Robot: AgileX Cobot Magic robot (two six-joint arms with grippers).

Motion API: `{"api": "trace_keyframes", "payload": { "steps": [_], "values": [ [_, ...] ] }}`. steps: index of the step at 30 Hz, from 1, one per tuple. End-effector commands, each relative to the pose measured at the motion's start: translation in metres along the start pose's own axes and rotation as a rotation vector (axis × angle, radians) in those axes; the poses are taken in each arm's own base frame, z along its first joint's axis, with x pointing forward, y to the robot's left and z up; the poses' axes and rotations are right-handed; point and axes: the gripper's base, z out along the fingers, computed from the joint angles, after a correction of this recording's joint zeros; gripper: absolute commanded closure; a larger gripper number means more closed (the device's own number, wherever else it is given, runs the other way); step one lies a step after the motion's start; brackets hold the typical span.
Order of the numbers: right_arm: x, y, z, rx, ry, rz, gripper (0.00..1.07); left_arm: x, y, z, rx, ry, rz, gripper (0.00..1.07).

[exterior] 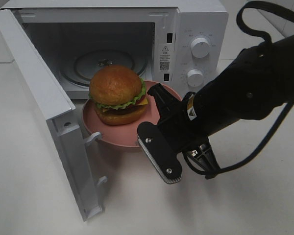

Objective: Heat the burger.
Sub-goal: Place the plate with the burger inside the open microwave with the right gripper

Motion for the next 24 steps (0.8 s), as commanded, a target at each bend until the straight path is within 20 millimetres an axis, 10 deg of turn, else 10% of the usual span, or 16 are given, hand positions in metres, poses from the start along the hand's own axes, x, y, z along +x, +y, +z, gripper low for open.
{"api": "trace_keyframes", "payload": {
  "steps": [1,24],
  "values": [
    [0.0,-0.019,-0.003,0.098,-0.012,-0.004,1.07,0.0,0.0,0.0,0.003,-0.003,0.003,0.09],
    [0.017,-0.083,0.027,0.076,0.06,0.081,1.07,0.0,0.0,0.0,0.003,-0.003,0.003,0.09]
  ]
}}
